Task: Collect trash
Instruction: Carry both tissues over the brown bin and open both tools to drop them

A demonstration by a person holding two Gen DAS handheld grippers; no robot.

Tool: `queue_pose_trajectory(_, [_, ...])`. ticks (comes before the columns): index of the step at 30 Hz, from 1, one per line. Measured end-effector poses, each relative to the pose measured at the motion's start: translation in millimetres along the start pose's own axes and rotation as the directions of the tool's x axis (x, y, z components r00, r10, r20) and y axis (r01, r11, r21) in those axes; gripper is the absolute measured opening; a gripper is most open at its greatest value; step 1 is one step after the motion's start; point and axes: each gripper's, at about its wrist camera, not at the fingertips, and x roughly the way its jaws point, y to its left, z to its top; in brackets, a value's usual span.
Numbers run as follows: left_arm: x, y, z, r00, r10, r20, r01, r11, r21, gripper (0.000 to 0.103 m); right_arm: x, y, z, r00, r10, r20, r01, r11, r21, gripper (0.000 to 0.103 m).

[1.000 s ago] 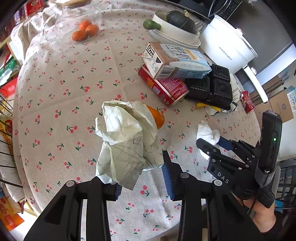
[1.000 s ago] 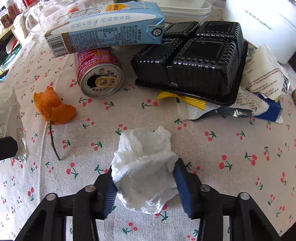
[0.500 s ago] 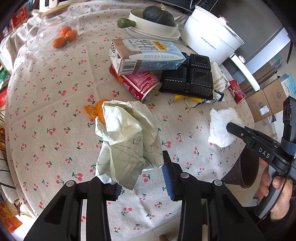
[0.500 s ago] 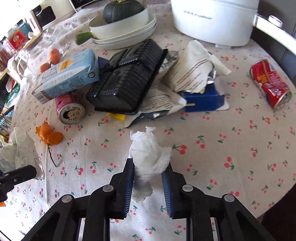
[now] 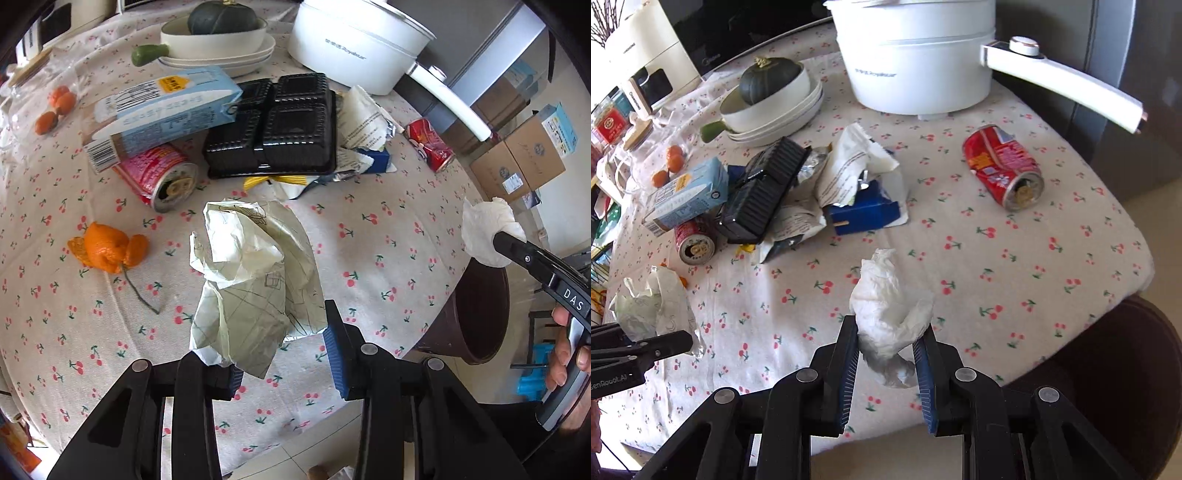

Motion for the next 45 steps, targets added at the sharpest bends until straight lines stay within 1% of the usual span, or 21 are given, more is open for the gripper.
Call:
queue_pose_trajectory(6, [15,-63,4,0.999,-0.041,-0.013,0.042,0.993,0.108,0.040,-18,-46,-17,0.999,-0.046,-0.003,0.046,0.998,0.053,0.026])
queue_pose_trajectory(10, [22,-106,2,0.997,-0.081,-0.016,0.083,0.978,0.191,0.040,-31,-74,-29,0.998,-0.064,0.000,0.064,0.994,0.088,0.026])
queue_pose_trajectory(15, [30,-161,-4,0.989,-0.144,-0.020,0.144,0.947,0.289,0.040,-41,-110,-48,0.996,-0.092,-0.011,0.092,0.987,0.132,0.026])
queue_pose_trajectory(20, [50,-210,-14,0.984,-0.172,-0.056,0.180,0.906,0.383,0.040,-48,-146,-71,0.992,-0.123,-0.034,0.127,0.976,0.176,0.026])
queue_pose_trajectory(24, [69,-238,-22,0.981,-0.176,-0.080,0.194,0.879,0.436,0.040,-54,-171,-88,0.989,-0.139,-0.047,0.146,0.966,0.212,0.026])
queue_pose_trajectory(29, [87,-259,-26,0.980,-0.181,-0.087,0.201,0.852,0.484,0.041,-60,-197,-102,0.987,-0.150,-0.063,0.161,0.954,0.255,0.026])
queue_pose_trajectory(30, [90,-262,-26,0.981,-0.177,-0.082,0.194,0.848,0.492,0.049,-61,-202,-104,0.986,-0.155,-0.066,0.167,0.950,0.262,0.026])
queue_pose_trajectory(31, [91,-264,-26,0.983,-0.169,-0.077,0.185,0.843,0.505,0.066,-61,-206,-106,0.985,-0.159,-0.070,0.172,0.948,0.269,0.027])
queue_pose_trajectory(32, [91,-264,-26,0.986,-0.156,-0.065,0.167,0.840,0.516,0.076,-62,-209,-107,0.984,-0.161,-0.073,0.175,0.946,0.274,0.027])
queue_pose_trajectory(33, [90,-265,-26,0.988,-0.147,-0.043,0.148,0.839,0.524,0.088,-63,-212,-109,0.984,-0.163,-0.075,0.178,0.944,0.277,0.027])
queue_pose_trajectory(34, [90,-264,-26,0.990,-0.141,-0.026,0.134,0.836,0.532,0.091,-62,-213,-109,0.983,-0.165,-0.076,0.179,0.944,0.277,0.027])
queue_pose_trajectory(39, [84,-259,-27,0.994,-0.106,0.005,0.086,0.831,0.549,0.093,-63,-211,-108,0.984,-0.162,-0.078,0.177,0.947,0.269,0.027])
queue_pose_trajectory(45, [68,-239,-29,0.996,-0.089,0.024,0.062,0.840,0.539,0.095,-54,-202,-105,0.983,-0.156,-0.096,0.175,0.952,0.251,0.027])
